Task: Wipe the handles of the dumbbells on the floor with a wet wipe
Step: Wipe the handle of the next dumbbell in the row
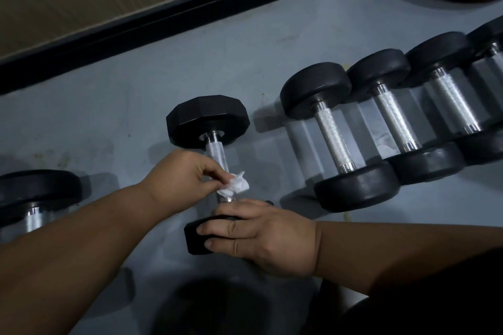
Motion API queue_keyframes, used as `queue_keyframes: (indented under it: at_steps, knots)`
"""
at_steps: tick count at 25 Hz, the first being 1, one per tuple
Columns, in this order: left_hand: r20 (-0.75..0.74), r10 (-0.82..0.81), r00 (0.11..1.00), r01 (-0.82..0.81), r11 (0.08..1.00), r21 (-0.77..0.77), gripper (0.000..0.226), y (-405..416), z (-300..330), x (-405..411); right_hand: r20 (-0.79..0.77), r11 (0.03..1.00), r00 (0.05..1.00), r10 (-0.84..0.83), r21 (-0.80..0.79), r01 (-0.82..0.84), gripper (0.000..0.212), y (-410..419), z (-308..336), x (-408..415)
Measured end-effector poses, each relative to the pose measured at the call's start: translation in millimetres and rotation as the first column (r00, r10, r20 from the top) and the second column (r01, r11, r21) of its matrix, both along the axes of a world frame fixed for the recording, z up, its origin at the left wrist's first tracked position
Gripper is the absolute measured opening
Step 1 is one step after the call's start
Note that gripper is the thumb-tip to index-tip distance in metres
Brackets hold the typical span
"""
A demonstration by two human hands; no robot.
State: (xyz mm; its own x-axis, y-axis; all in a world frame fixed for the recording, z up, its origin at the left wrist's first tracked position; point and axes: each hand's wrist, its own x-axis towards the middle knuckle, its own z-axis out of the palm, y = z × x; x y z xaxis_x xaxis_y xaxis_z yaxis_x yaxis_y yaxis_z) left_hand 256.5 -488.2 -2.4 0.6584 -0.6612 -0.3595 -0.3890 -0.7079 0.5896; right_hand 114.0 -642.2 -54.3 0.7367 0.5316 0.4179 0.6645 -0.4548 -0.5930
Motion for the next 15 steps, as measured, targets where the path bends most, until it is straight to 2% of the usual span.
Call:
queue_keyframes:
  at_steps: [3, 11, 15]
  knots:
    - [-0.019, 0.110, 0.994, -0.111, 0.993, -0.036, 0.018, -1, -8, 17, -0.008, 1.000, 1.000, 0.014, -0.015, -0.014, 0.028, 5, -3, 1]
    - [0.138, 0.260, 0.956, -0.256, 0.966, -0.046, 0.015, -11, -24, 38, 0.004, 0.999, 1.000, 0.031, -0.039, -0.031, 0.030, 16, -4, 5]
    - [0.035, 0.284, 0.958, -0.279, 0.954, -0.108, 0.017, 2, -24, 27, -0.008, 0.995, 0.998, 0.069, -0.065, -0.070, 0.031, 22, -4, 9]
